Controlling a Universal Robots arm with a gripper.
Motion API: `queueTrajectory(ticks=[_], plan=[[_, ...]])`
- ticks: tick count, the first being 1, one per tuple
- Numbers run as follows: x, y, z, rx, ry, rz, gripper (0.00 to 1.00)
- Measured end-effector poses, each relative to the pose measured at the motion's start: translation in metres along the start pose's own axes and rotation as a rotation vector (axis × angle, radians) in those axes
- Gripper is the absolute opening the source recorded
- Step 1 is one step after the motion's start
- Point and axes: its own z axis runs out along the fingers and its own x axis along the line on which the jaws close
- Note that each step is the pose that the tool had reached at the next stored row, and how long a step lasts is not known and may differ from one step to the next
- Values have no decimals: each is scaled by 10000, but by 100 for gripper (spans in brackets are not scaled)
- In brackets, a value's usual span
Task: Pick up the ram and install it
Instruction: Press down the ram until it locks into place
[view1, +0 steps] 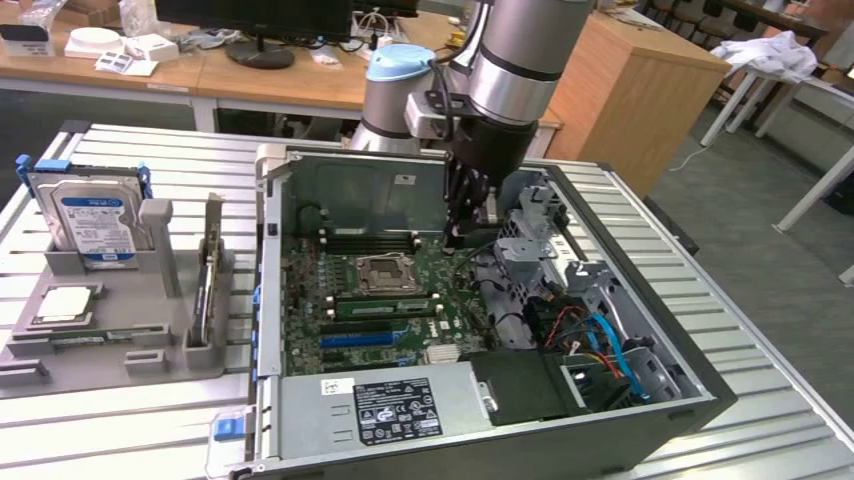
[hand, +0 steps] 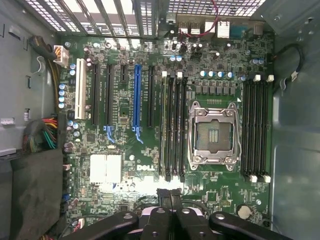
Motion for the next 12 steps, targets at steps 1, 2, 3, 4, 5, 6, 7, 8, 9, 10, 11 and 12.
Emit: queueTrajectory(ticks=[1, 2, 3, 4, 5, 6, 7, 8, 9, 10, 11, 12], plan=[[0, 0, 4, -1, 0, 0, 10], [0, 0, 8, -1, 1, 1, 10], [0, 0, 10, -1, 2, 1, 10], [1, 0, 13, -1, 2, 1, 10], [1, 0, 16, -1, 1, 1, 10], [1, 0, 19, 0, 0, 1, 10], [1, 0, 21, 0, 1, 1, 10], [1, 0, 25, 0, 0, 1, 10], [1, 0, 28, -1, 0, 1, 10], [1, 0, 31, 0, 0, 1, 10], [1, 0, 34, 0, 0, 1, 10], [1, 0, 37, 0, 0, 1, 10]])
